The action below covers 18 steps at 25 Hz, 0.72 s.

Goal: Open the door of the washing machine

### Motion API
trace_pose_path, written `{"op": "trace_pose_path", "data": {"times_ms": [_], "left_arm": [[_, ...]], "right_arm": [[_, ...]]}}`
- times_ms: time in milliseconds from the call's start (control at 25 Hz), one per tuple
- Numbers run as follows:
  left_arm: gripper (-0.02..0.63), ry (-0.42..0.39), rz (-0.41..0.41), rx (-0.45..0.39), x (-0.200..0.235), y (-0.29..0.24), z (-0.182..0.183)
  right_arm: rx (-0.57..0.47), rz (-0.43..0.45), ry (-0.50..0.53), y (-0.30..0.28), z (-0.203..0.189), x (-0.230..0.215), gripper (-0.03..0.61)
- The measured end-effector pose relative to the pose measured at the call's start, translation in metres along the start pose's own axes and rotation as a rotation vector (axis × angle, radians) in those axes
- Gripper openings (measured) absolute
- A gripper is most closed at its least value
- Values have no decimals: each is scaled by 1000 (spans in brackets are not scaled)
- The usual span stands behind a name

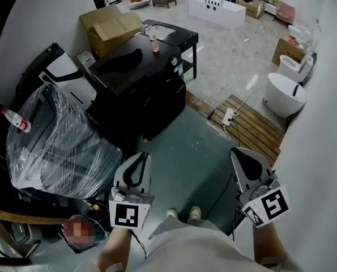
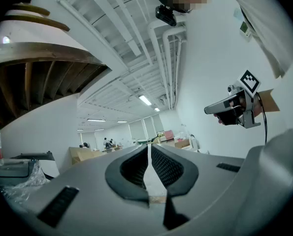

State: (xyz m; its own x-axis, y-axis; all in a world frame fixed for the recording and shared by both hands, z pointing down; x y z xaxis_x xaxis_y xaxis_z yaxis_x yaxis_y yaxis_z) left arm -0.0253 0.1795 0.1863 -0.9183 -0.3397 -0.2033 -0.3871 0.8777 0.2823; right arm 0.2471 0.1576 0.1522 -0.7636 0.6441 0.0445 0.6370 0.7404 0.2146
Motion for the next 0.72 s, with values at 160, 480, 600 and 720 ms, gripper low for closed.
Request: {"op": "trace_pose_path", "data": {"times_ms": [160, 480, 600, 720], "left_arm": [[35, 6, 2, 2, 1, 0, 1], [35, 18, 3, 5, -1, 1, 0], [35, 11, -11, 9, -3, 0, 0], [35, 4, -33, 9, -6, -2, 1]], "right_arm": [[-11, -3, -21, 0, 0, 0, 21], [-11, 0, -18, 2, -1, -1, 22], [-13, -29, -24, 3, -1, -4, 21], [-13, -69, -71, 3, -3, -9, 244]]}}
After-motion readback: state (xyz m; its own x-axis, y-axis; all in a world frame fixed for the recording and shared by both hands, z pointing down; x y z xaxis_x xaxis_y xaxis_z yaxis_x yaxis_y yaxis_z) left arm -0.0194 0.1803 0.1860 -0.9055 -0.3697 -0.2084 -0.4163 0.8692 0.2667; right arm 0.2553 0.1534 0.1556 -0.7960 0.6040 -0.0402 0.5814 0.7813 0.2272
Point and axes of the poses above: the fingertips, and each gripper's own axes: y backward along the fingers, x to its left, z out of its top, the point moved 7 cm from there along y, backward along the fingers, and after that the axes turned 14 degrees about -x, right-handed, at the moved point
